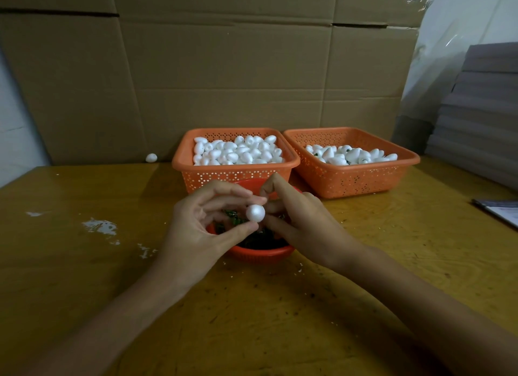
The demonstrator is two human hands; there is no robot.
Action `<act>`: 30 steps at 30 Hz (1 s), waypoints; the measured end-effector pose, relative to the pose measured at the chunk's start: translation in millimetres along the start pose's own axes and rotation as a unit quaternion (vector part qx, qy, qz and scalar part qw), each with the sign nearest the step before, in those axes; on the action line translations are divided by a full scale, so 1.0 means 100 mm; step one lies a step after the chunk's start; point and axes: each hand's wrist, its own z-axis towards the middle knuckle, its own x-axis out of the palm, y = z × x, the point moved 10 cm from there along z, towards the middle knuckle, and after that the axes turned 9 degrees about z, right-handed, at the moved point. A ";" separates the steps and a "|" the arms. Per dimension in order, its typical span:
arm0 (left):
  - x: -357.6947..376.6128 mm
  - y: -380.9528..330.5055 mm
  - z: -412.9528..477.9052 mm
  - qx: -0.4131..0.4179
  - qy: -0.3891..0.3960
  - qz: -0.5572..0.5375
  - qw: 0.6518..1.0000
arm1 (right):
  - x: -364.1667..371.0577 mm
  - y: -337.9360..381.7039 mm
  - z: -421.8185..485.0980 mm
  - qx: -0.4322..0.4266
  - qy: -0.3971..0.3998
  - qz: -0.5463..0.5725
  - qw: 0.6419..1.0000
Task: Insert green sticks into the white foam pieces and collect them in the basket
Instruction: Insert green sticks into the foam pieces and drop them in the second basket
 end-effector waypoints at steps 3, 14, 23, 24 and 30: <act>-0.02 -0.03 -0.03 0.010 -0.025 0.035 0.999 | 0.06 0.02 0.00 -0.007 0.035 0.017 0.999; -0.10 0.07 -0.05 -0.024 -0.067 -0.007 0.997 | 0.08 0.03 -0.01 0.002 0.052 0.076 0.996; -0.14 0.14 0.00 -0.042 -0.049 -0.060 0.996 | 0.05 -0.01 -0.01 0.025 0.046 0.165 0.985; -0.14 0.14 0.00 -0.041 -0.048 -0.059 0.996 | 0.05 -0.01 -0.01 0.024 0.046 0.165 0.985; -0.10 0.09 0.01 -0.025 -0.030 -0.048 0.998 | 0.03 0.00 -0.01 0.011 0.043 0.098 0.994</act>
